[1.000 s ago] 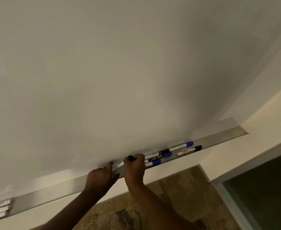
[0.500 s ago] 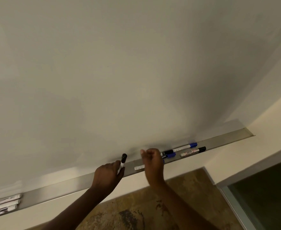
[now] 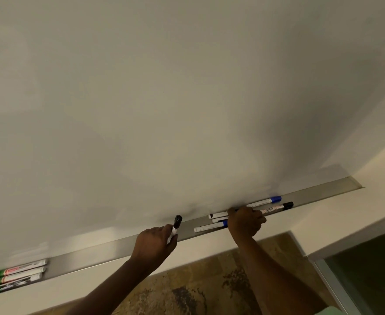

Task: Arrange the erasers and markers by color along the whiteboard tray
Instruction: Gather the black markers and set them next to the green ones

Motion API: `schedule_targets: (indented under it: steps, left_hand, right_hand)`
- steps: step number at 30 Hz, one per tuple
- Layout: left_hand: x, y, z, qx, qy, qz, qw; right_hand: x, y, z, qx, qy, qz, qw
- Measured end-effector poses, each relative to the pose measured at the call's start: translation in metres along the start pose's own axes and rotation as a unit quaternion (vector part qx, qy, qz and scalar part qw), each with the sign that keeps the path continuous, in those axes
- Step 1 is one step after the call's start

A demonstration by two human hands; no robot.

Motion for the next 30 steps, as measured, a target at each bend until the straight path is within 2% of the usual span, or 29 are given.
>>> schedule_targets:
  steps: [12,17,19,22,26,30]
  left_hand:
    - [0.007,-0.004,-0.010,0.016,-0.008,-0.025,1.000]
    - [0.005,-0.006,-0.011,0.029,-0.008,-0.027,0.999]
    - [0.005,-0.006,-0.011,0.029,-0.006,-0.031,0.999]
    - [0.003,-0.004,-0.012,0.025,-0.003,-0.045,0.999]
    - [0.002,-0.003,-0.012,0.023,-0.005,-0.054,0.998]
    - [0.003,-0.004,-0.010,0.013,-0.008,-0.043,0.999]
  right_hand:
    - [-0.006,-0.005,-0.003,-0.017,-0.020,-0.011,1.000]
    - [-0.002,-0.007,-0.010,0.009,-0.019,-0.030,0.999]
    - [0.001,-0.013,-0.016,0.056,-0.014,-0.059,0.997]
    - [0.001,-0.027,-0.028,0.191,-0.016,-0.110,0.975]
    - [-0.003,-0.038,-0.031,0.328,-0.014,-0.160,0.931]
    - [-0.013,-0.042,-0.016,0.426,-0.073,-0.234,0.871]
Point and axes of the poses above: each hand's wrist, its own z-axis towards the middle knuckle, its own x-axis out of the back of the hand, y = z × x, the point moved 6 cm from there along z, towards the middle knuckle, and after that the axes turned 4 degrees about x, right-handed, at the moved point
